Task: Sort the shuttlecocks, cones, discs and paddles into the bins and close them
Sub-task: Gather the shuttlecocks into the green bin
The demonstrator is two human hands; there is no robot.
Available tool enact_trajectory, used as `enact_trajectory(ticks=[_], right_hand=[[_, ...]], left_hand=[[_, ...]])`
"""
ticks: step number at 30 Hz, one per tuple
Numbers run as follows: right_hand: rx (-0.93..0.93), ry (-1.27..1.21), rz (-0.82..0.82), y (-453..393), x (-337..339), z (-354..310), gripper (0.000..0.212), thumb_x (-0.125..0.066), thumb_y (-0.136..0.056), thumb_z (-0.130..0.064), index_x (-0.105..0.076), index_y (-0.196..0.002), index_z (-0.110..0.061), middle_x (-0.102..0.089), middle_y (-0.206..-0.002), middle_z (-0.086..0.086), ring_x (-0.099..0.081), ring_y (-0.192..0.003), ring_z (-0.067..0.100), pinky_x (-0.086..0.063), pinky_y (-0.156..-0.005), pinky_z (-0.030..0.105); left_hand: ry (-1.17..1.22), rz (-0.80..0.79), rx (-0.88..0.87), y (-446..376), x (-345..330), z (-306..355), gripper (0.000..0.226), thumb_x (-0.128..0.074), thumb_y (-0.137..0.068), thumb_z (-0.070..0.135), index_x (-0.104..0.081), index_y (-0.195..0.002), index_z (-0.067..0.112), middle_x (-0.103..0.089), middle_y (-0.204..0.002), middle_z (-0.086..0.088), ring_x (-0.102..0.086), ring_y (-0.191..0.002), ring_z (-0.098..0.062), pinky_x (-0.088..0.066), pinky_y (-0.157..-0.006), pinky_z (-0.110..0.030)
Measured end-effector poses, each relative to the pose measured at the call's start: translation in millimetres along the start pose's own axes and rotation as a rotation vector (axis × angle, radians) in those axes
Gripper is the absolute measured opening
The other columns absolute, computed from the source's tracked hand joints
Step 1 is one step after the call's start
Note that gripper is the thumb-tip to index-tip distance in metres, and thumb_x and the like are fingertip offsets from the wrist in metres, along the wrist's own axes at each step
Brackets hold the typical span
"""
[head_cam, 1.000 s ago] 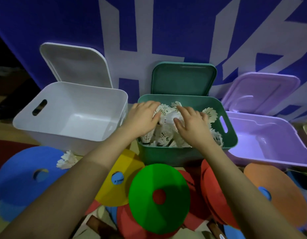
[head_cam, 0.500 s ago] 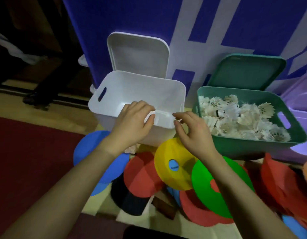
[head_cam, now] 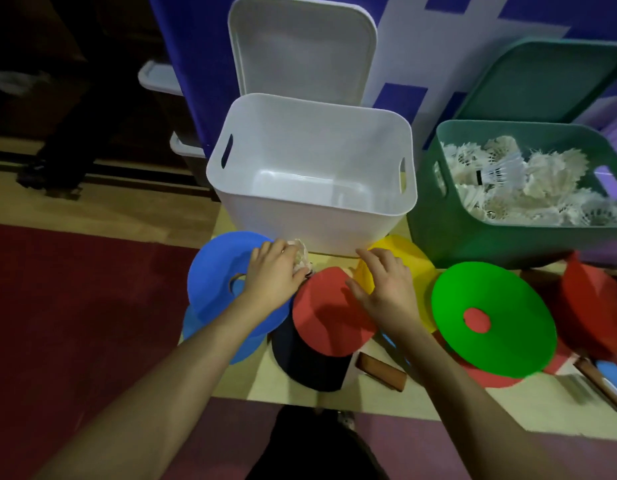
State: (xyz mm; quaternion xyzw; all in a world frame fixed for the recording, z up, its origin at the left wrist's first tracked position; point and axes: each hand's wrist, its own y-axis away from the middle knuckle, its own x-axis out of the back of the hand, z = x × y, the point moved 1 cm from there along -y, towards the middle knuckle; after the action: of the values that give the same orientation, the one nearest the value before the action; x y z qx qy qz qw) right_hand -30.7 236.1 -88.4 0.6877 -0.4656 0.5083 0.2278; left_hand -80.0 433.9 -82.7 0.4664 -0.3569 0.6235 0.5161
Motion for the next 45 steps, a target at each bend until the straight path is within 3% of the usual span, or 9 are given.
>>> enact_trajectory(ticks=[4, 10, 14, 16, 23, 31, 34, 40, 45], right_hand=[[-0.046, 0.066, 0.016, 9, -12, 9, 0.049, -0.06, -0.078, -0.037, -0.058, -0.12, -0.012, -0.063, -0.107, 0.01, -0.059, -0.092, 0.033, -0.036, -0.079, 0.039], [-0.104, 0.139, 0.166, 4, -14, 5, 0.014, -0.06, -0.071, -0.009, -0.067, -0.083, -0.01, -0.064, -0.073, 0.007, -0.058, -0.062, 0.032, -0.045, -0.062, 0.037], [-0.112, 0.197, 0.15, 4, -9, 7, 0.004, -0.058, -0.074, -0.012, -0.062, -0.073, -0.012, -0.06, -0.063, 0.006, -0.056, -0.057, 0.031, -0.038, -0.059, 0.035], [-0.071, 0.175, 0.208, 8, 0, 6, 0.014, -0.051, -0.08, -0.015, -0.06, -0.069, -0.013, -0.059, -0.061, 0.004, -0.056, -0.058, 0.03, -0.036, -0.059, 0.034], [-0.008, 0.108, 0.493, 19, 65, 9, 0.025, -0.046, -0.088, -0.017, -0.067, -0.095, -0.007, -0.066, -0.079, 0.008, -0.061, -0.068, 0.03, -0.03, -0.064, 0.034], [0.023, -0.205, 0.805, 24, 162, 24, 0.022, -0.048, -0.093, -0.008, -0.064, -0.103, 0.003, -0.065, -0.091, 0.016, -0.061, -0.084, 0.03, -0.047, -0.072, 0.042], [0.053, -0.174, 0.895, 25, 194, 53, 0.019, -0.049, -0.092, -0.002, -0.064, -0.102, 0.006, -0.065, -0.09, 0.018, -0.058, -0.084, 0.026, -0.045, -0.076, 0.036], [0.077, -0.157, 0.964, 38, 247, 134, 0.019, -0.048, -0.091, 0.002, -0.063, -0.101, 0.009, -0.064, -0.093, 0.021, -0.055, -0.09, 0.024, -0.038, -0.086, 0.017], [0.129, -0.134, 0.986, 38, 280, 201, 0.022, -0.044, -0.092, -0.001, -0.062, -0.098, 0.01, -0.064, -0.091, 0.022, -0.053, -0.087, 0.026, -0.039, -0.082, 0.024]], left_hand=[[0.036, 0.049, 0.077, -9, -19, 0, 0.027, -0.055, -0.091, 0.031, -0.063, -0.109, 0.013, -0.058, -0.111, -0.006, -0.05, -0.104, -0.027, -0.031, -0.089, -0.035], [0.12, 0.151, 0.058, -10, -21, 2, 0.014, -0.063, -0.085, 0.019, -0.066, -0.09, 0.006, -0.062, -0.094, -0.009, -0.055, -0.089, -0.03, -0.036, -0.079, -0.039], [0.139, 0.217, -0.027, -3, -15, 3, 0.017, -0.057, -0.086, 0.021, -0.065, -0.087, 0.005, -0.062, -0.089, -0.009, -0.056, -0.084, -0.031, -0.037, -0.077, -0.039], [0.166, 0.27, -0.091, 2, -6, 7, 0.029, -0.046, -0.087, 0.029, -0.064, -0.084, 0.007, -0.061, -0.085, -0.006, -0.056, -0.079, -0.028, -0.038, -0.076, -0.038], [0.219, 0.514, -0.424, 7, 41, 58, 0.016, -0.055, -0.084, 0.019, -0.064, -0.08, 0.007, -0.061, -0.081, -0.005, -0.054, -0.077, -0.023, -0.032, -0.071, -0.03], [0.279, 0.638, -0.573, -6, 103, 158, 0.016, -0.052, -0.085, 0.019, -0.062, -0.083, 0.007, -0.06, -0.084, -0.007, -0.051, -0.081, -0.02, -0.032, -0.071, -0.027], [0.281, 0.644, -0.582, -16, 108, 197, 0.016, -0.051, -0.086, 0.02, -0.062, -0.085, 0.007, -0.059, -0.086, -0.007, -0.05, -0.082, -0.02, -0.028, -0.071, -0.023], [0.313, 0.566, -0.511, -48, 74, 279, 0.018, -0.051, -0.087, 0.021, -0.063, -0.088, 0.007, -0.058, -0.09, -0.006, -0.051, -0.085, -0.022, -0.035, -0.074, -0.03], [0.323, 0.478, -0.381, -76, 40, 316, 0.011, -0.057, -0.09, 0.013, -0.063, -0.094, 0.006, -0.055, -0.096, -0.005, -0.049, -0.091, -0.018, -0.042, -0.078, -0.032]])
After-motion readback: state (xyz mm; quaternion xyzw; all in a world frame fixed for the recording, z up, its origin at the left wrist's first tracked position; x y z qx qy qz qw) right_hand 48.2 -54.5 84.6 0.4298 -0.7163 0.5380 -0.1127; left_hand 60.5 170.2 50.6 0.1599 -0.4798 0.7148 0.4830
